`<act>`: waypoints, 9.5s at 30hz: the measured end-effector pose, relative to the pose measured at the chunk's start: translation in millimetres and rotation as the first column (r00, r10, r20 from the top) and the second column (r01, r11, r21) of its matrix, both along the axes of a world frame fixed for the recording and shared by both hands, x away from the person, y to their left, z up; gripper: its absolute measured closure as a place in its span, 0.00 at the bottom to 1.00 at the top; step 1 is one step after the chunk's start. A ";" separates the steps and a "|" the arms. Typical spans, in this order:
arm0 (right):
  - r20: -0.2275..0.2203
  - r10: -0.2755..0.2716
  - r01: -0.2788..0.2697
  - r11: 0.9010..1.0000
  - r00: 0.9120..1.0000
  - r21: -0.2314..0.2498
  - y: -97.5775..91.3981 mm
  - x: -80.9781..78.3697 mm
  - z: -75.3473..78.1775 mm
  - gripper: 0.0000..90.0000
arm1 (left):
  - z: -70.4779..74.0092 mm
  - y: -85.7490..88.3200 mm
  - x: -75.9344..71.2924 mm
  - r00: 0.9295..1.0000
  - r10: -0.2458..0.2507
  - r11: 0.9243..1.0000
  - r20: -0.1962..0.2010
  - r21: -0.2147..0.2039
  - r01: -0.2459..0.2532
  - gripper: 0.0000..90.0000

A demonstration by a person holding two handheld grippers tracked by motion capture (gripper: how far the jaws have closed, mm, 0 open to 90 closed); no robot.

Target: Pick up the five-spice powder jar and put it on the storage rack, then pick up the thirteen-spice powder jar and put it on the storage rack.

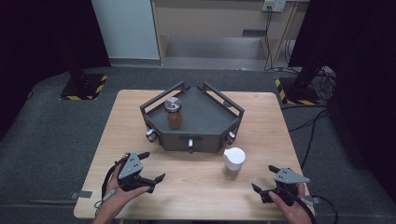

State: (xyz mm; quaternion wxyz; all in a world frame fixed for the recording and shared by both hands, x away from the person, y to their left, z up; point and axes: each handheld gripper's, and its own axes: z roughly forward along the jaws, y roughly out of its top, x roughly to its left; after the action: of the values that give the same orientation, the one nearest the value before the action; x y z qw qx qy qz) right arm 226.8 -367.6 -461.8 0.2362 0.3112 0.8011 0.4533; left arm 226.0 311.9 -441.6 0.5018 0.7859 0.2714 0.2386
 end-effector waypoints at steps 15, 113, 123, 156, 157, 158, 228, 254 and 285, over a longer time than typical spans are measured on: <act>0.001 -0.002 0.002 1.000 1.000 0.003 2.1 -0.6 -0.9 0.03 | -16.3 5.6 -6.8 0.999 0.033 0.999 -0.005 0.003 -0.033 0.04; -0.030 0.179 -0.179 0.984 0.983 -0.002 75.5 70.6 36.5 0.34 | -20.0 0.1 -5.1 1.000 0.008 0.993 0.000 0.117 -0.008 0.03; -0.035 0.159 -0.160 0.987 0.987 -0.011 77.5 67.1 40.0 0.35 | -19.8 -0.1 -4.7 1.000 0.009 0.991 0.000 0.130 -0.009 0.04; -0.022 0.184 -0.184 0.983 0.983 -0.005 68.8 58.4 80.5 0.35 | -20.0 -0.6 -3.4 1.000 0.006 0.990 0.000 0.141 -0.006 0.04; -0.024 0.186 -0.186 0.983 0.982 -0.007 69.1 58.8 82.2 0.35 | -20.1 -0.5 -3.2 1.000 0.006 0.990 0.000 0.141 -0.006 0.04; -0.025 0.187 -0.187 0.982 0.982 -0.006 69.3 58.9 83.7 0.35 | -20.2 -0.3 -3.0 1.000 0.005 0.990 0.000 0.141 -0.005 0.04; 0.010 0.244 -0.244 0.969 0.970 0.037 117.4 116.4 197.2 0.35 | -19.8 -4.9 0.2 1.000 -0.010 0.982 -0.004 0.188 0.011 0.04; 0.030 0.236 -0.237 0.971 0.971 0.032 139.6 149.0 204.1 0.35 | -20.2 -6.7 2.0 1.000 -0.016 0.979 -0.005 0.205 0.017 0.04; 0.009 0.228 -0.228 0.974 0.974 0.005 163.0 186.8 183.9 0.35 | -22.4 -5.6 6.1 1.000 -0.017 0.978 -0.012 0.208 0.019 0.04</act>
State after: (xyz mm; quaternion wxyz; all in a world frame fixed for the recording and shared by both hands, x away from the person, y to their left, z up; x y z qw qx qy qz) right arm 413.6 -204.6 -277.8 0.1852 0.2158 0.8292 0.4812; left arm 232.1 306.3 -464.0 0.4173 0.8378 0.2405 0.2570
